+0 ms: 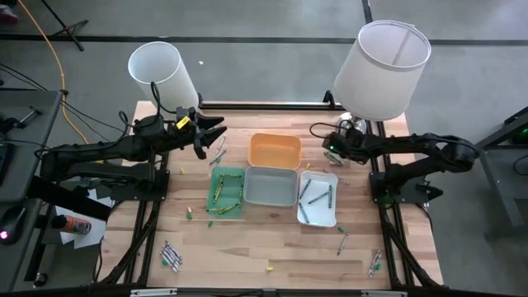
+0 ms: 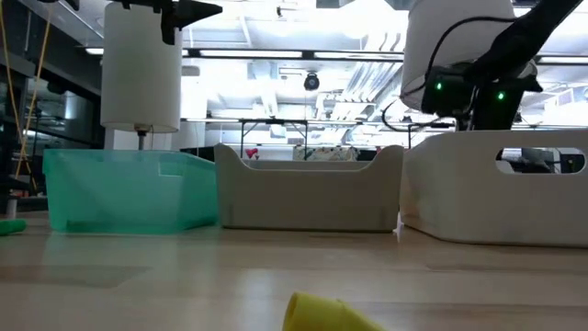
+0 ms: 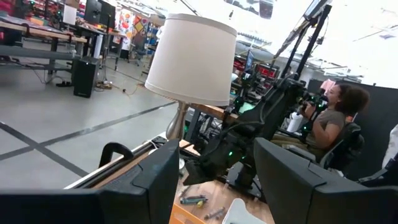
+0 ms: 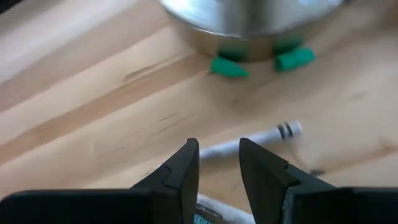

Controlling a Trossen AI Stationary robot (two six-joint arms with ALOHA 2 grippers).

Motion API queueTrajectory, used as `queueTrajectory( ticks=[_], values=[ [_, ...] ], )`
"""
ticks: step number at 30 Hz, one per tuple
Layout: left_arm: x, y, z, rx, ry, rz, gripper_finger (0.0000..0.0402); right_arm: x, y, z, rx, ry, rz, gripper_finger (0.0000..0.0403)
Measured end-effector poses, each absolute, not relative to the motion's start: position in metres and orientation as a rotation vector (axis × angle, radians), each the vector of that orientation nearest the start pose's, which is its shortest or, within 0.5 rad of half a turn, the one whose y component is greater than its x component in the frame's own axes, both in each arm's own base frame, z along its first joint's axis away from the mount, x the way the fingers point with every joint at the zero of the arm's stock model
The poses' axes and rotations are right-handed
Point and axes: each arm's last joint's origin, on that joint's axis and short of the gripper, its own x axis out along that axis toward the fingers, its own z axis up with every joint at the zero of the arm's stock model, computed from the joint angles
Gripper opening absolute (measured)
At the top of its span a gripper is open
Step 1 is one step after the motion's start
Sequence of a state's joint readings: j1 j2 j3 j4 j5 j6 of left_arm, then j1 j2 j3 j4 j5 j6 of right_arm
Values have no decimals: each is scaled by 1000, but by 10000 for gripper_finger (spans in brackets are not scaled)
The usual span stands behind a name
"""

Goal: Sort crayons
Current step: Put the blue crayon into the white bin

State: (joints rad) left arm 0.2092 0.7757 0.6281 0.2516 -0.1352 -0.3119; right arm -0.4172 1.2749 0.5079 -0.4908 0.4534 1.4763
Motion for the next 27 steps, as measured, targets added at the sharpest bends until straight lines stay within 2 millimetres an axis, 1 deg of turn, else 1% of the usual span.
queueTrajectory(
  ticks=[3, 6, 8, 10, 13, 17, 21, 27],
  values=[
    [174, 41, 322, -305, -157, 325, 195, 168, -85, 152, 1037, 576, -1380, 110],
    [174, 41, 322, -305, -156, 325, 195, 169, -80, 163, 947, 677, -1143, 110],
    [174, 41, 321, -305, -149, 326, 195, 171, -78, 168, 931, 720, -989, 110],
    [174, 41, 320, -305, -139, 328, 195, 171, -76, 169, 957, 753, -910, 110],
    [174, 41, 320, -305, -136, 334, 195, 172, -78, 164, 1003, 788, -895, 110],
    [174, 41, 320, -308, -137, 334, 195, 175, -84, 153, 1035, 826, -937, 110],
    [174, 41, 320, -340, -143, 334, 195, 180, -88, 144, 998, 874, -929, 110],
    [174, 41, 320, -359, -147, 336, 195, 190, -95, 147, 872, 976, -938, 110]
  ],
)
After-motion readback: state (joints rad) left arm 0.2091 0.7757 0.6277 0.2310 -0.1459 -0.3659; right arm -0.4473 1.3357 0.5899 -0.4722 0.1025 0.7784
